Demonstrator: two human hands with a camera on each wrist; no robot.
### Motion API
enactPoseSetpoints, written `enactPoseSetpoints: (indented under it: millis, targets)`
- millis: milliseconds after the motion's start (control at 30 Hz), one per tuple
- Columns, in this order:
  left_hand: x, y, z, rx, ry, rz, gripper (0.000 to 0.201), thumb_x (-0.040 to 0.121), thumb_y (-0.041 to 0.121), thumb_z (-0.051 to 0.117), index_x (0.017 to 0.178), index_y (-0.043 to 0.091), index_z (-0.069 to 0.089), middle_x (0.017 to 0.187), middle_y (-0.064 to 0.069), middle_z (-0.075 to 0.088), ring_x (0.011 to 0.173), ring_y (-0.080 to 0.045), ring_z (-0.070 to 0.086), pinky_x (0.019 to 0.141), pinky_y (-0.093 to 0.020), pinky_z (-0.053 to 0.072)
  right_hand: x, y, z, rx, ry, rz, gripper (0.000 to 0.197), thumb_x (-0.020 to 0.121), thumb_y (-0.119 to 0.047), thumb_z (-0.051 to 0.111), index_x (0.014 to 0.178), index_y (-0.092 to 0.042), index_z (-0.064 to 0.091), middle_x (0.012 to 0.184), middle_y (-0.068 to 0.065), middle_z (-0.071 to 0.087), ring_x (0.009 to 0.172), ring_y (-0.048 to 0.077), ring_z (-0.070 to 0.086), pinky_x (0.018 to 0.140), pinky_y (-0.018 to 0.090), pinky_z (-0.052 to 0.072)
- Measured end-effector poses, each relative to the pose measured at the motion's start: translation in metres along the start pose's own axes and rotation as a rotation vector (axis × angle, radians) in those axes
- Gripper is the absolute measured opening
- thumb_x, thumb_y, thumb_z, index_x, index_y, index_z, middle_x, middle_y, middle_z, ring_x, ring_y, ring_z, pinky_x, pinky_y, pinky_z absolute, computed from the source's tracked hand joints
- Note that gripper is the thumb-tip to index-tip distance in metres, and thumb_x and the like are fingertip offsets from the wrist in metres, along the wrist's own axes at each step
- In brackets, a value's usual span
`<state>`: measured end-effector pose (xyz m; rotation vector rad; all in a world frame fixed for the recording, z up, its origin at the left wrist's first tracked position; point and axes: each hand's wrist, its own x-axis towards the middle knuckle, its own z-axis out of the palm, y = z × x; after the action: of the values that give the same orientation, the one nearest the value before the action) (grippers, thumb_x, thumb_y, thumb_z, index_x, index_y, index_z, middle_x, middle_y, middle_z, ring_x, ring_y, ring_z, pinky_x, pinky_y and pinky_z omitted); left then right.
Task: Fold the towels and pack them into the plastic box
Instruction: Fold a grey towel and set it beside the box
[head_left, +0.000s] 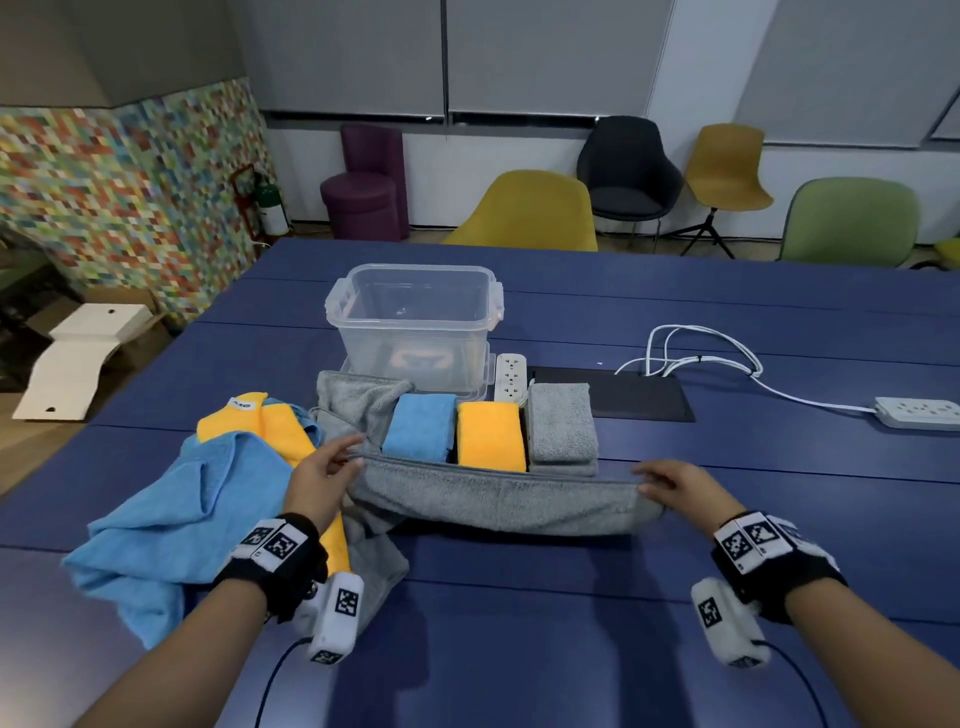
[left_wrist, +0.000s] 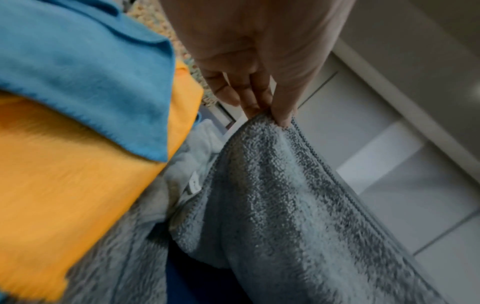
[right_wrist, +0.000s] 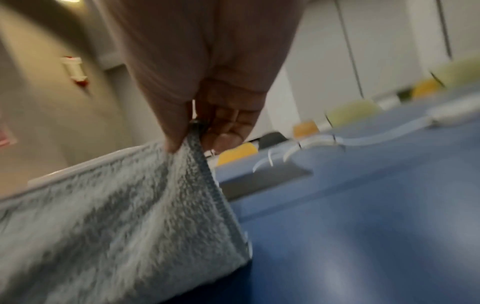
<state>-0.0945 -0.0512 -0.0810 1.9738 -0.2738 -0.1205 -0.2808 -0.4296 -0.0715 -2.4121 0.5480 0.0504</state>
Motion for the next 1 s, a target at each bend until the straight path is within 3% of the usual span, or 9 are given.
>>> enactPoseSetpoints:
  millis: [133, 200, 267, 500, 600, 700, 767, 900, 1000]
  targets:
    - [-0.003, 0.027, -0.004, 0.121, 0.078, 0.188, 0.022, 0.09, 0.006, 0.057, 0.11, 0.008, 0.066, 0.099, -0.006, 0.061, 0.091, -0.015, 0.051, 0.077, -0.017, 0.039, -0.013, -0.026, -0.037, -0.138, 0.337, -0.086, 0.023, 0.093, -0.014, 0.053, 0.108, -0.002, 0.065, 0.111, 0.014, 0.065, 0.105, 0.032, 0.059, 0.089, 0.037, 0.043]
    - [-0.004, 0.035, -0.009, 0.196, 0.123, 0.289, 0.017, 0.09, 0.009, 0.057, 0.103, 0.008, 0.069, 0.095, -0.005, 0.062, 0.089, -0.017, 0.052, 0.079, -0.026, 0.042, -0.019, -0.035, -0.05, -0.157, 0.44, -0.101, 0.024, 0.095, -0.014, 0.05, 0.112, -0.005, 0.064, 0.115, 0.011, 0.065, 0.109, 0.03, 0.058, 0.09, 0.037, 0.042]
    - [-0.004, 0.038, -0.013, 0.3, 0.124, 0.306, 0.017, 0.091, 0.013, 0.057, 0.102, 0.009, 0.069, 0.096, -0.006, 0.065, 0.092, -0.022, 0.056, 0.081, -0.035, 0.046, -0.024, -0.038, -0.055, -0.309, 0.369, -0.099, 0.024, 0.095, -0.019, 0.049, 0.112, -0.012, 0.064, 0.115, 0.01, 0.065, 0.107, 0.03, 0.058, 0.087, 0.039, 0.045]
    - [-0.027, 0.055, -0.031, 0.318, 0.198, 0.399, 0.012, 0.088, 0.014, 0.061, 0.094, 0.009, 0.07, 0.091, -0.009, 0.069, 0.084, -0.028, 0.058, 0.078, -0.046, 0.049, -0.06, -0.043, -0.069, -0.427, 0.494, -0.107, 0.025, 0.088, -0.03, 0.06, 0.084, -0.006, 0.065, 0.077, 0.019, 0.062, 0.078, 0.038, 0.06, 0.061, 0.035, 0.036]
    - [-0.044, 0.075, -0.049, 0.334, 0.183, 0.483, 0.012, 0.089, 0.013, 0.06, 0.095, 0.008, 0.069, 0.087, -0.004, 0.067, 0.077, -0.013, 0.053, 0.076, -0.021, 0.044, -0.079, -0.041, -0.085, -0.351, 0.429, -0.215, 0.016, 0.086, -0.023, 0.062, 0.073, -0.014, 0.061, 0.072, 0.004, 0.054, 0.08, 0.032, 0.058, 0.062, 0.035, 0.039]
    - [-0.056, 0.095, -0.064, 0.374, 0.108, 0.563, 0.014, 0.088, 0.015, 0.06, 0.095, 0.024, 0.067, 0.086, 0.012, 0.062, 0.076, 0.002, 0.051, 0.066, -0.004, 0.036, -0.091, -0.039, -0.109, -0.325, 0.397, -0.324, 0.01, 0.088, -0.016, 0.062, 0.089, -0.008, 0.068, 0.08, -0.003, 0.052, 0.083, 0.029, 0.061, 0.068, 0.038, 0.044]
    - [-0.055, 0.104, -0.065, 0.379, 0.06, 0.564, 0.018, 0.087, 0.017, 0.061, 0.097, 0.032, 0.065, 0.089, 0.014, 0.061, 0.076, 0.0, 0.051, 0.066, -0.008, 0.037, -0.088, -0.04, -0.118, -0.385, 0.366, -0.336, 0.016, 0.089, -0.014, 0.061, 0.1, -0.008, 0.07, 0.085, 0.002, 0.056, 0.085, 0.028, 0.06, 0.068, 0.033, 0.04]
    - [-0.029, 0.092, -0.042, 0.454, 0.021, 0.421, 0.014, 0.087, 0.015, 0.063, 0.088, 0.029, 0.065, 0.084, 0.007, 0.059, 0.075, -0.018, 0.055, 0.069, -0.034, 0.047, -0.053, -0.03, -0.103, -0.484, 0.209, -0.192, 0.016, 0.09, -0.017, 0.057, 0.101, -0.014, 0.068, 0.097, 0.003, 0.059, 0.102, 0.027, 0.057, 0.079, 0.037, 0.045]
    - [0.0, 0.063, -0.011, 0.592, -0.061, 0.277, 0.021, 0.086, 0.016, 0.064, 0.079, 0.035, 0.058, 0.089, 0.001, 0.059, 0.083, -0.026, 0.058, 0.072, -0.037, 0.047, -0.014, -0.016, -0.067, -0.553, 0.072, -0.068, 0.018, 0.092, -0.018, 0.051, 0.104, -0.016, 0.065, 0.109, 0.005, 0.059, 0.109, 0.025, 0.053, 0.083, 0.035, 0.045]
